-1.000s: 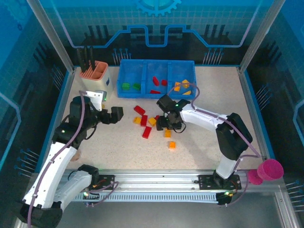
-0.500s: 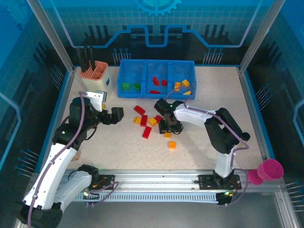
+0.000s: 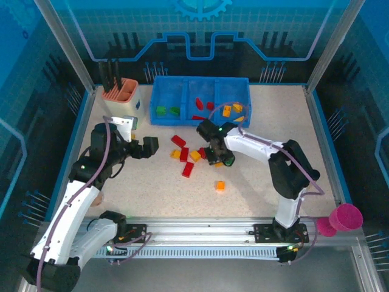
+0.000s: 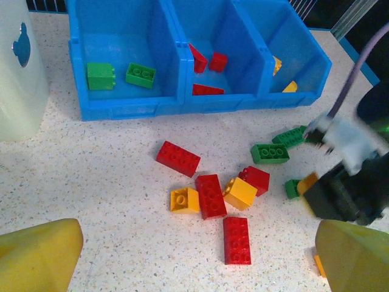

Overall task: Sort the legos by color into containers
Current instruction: Pick up the lego from the center of the table, then place the lego in the container.

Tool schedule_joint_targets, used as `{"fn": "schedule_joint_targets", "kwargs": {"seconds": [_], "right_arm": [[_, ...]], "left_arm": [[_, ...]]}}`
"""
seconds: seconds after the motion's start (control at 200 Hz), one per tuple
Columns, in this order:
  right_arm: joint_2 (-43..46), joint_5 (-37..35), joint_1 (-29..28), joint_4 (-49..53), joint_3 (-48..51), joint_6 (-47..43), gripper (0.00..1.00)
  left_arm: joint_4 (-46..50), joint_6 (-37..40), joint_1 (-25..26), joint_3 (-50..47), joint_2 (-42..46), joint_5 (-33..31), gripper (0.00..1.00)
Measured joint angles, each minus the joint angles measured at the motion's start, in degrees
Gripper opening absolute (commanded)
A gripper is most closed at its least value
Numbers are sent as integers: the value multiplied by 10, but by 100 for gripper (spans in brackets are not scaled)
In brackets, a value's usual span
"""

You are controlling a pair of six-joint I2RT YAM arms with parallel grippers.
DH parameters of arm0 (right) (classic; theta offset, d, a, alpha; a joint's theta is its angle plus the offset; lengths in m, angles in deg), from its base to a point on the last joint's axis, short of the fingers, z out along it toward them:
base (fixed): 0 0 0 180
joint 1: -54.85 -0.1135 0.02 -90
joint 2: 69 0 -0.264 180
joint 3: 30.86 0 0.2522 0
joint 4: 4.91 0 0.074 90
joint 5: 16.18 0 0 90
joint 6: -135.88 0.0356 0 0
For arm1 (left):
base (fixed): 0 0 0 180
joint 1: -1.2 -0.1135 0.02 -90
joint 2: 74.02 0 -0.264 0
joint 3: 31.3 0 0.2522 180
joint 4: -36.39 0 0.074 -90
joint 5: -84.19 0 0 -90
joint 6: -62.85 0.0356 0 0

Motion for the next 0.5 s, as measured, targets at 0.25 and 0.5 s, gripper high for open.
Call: {"fn": "schedule_joint_targets", "kwargs": {"seconds": [0.25, 0.5], "right_arm": [[-16, -49, 110, -11, -136, -85, 27], [-173, -61, 185, -33, -337, -150, 26]], "left_arm": [[2, 6, -1, 0, -10, -7, 99], [3, 16, -1, 0, -12, -16, 99]]}}
